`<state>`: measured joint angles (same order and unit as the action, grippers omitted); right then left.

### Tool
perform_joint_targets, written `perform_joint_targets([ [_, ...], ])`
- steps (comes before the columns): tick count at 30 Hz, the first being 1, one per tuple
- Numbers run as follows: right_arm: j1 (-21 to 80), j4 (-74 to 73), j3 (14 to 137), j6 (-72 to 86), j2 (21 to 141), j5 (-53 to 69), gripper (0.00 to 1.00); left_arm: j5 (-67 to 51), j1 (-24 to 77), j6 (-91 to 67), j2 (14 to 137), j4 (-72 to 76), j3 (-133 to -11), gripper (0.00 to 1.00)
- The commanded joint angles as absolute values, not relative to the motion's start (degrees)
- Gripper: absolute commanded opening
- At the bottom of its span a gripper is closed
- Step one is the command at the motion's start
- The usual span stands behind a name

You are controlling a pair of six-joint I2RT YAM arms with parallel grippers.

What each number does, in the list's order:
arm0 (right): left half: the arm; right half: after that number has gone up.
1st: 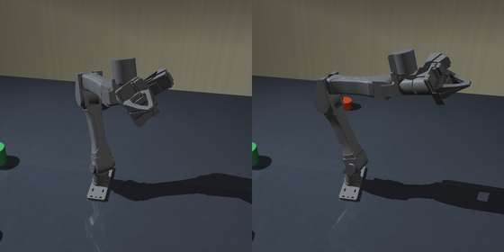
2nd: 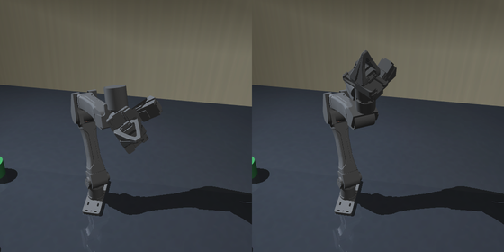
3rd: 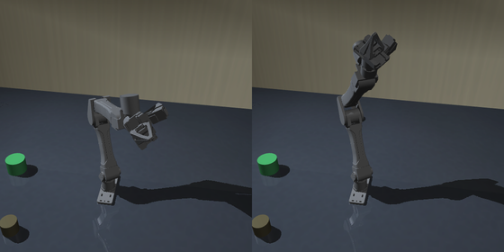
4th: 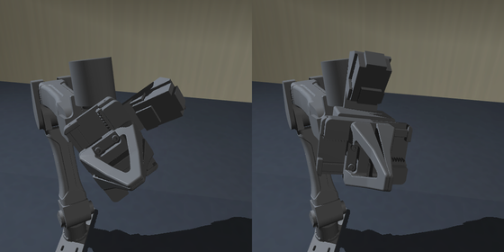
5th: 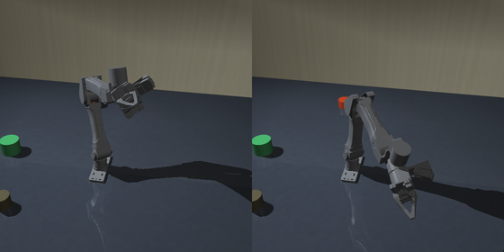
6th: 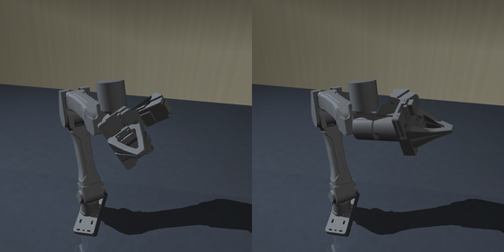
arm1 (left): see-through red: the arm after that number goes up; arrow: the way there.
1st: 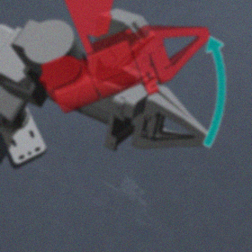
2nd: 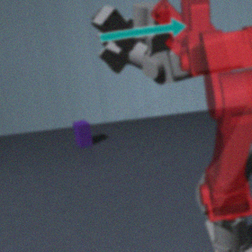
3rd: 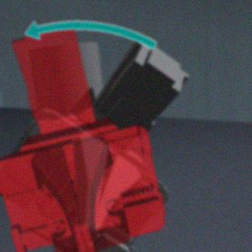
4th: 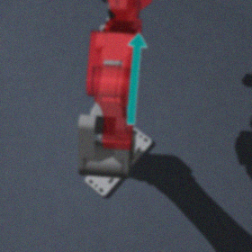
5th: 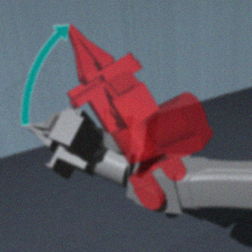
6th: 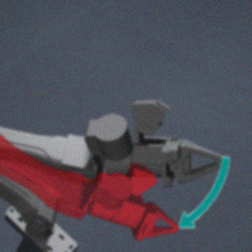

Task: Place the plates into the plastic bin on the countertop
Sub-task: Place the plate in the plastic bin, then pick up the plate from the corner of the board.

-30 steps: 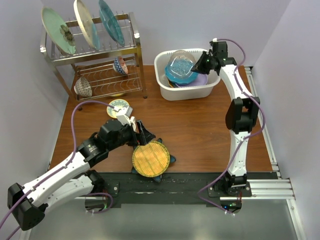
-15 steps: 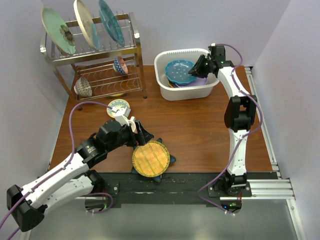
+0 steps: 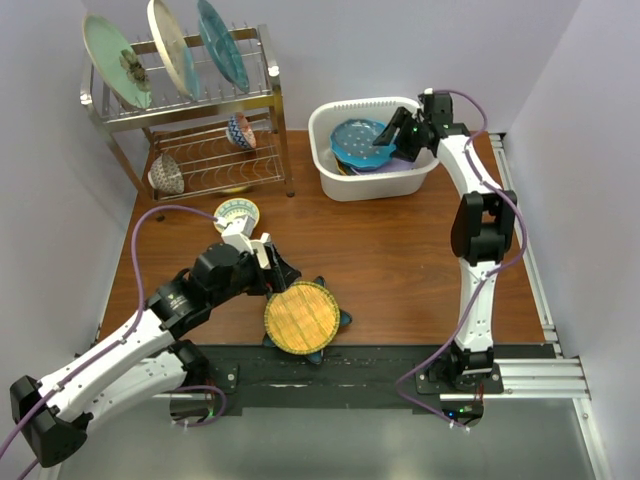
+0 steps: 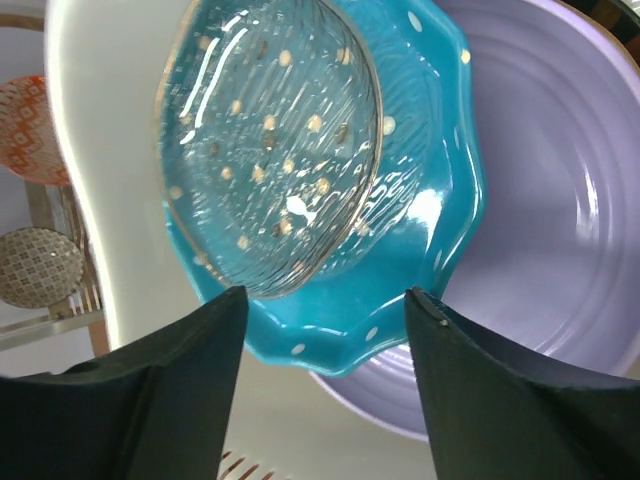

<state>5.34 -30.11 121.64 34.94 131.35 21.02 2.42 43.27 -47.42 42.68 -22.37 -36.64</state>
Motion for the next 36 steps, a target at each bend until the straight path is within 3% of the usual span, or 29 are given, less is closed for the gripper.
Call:
perform_joint_targets([
  [1, 5.2, -28.7, 120.7, 34.3, 122.9, 21.0, 0.72, 4.2, 43.5, -46.7, 41.9, -24.1, -39.2, 0.93],
  [10, 5.3, -26.1, 114.4, 34.8, 113.0, 23.6, 0.76, 5.7, 43.5, -46.4, 41.0, -28.2, -39.7, 0.93],
  [36, 16.7, -23.6, 66.4, 27.9, 83.2, 28.2, 0.79, 6.2, 43.4, -48.3, 44.9, -31.0, -35.9, 0.91],
])
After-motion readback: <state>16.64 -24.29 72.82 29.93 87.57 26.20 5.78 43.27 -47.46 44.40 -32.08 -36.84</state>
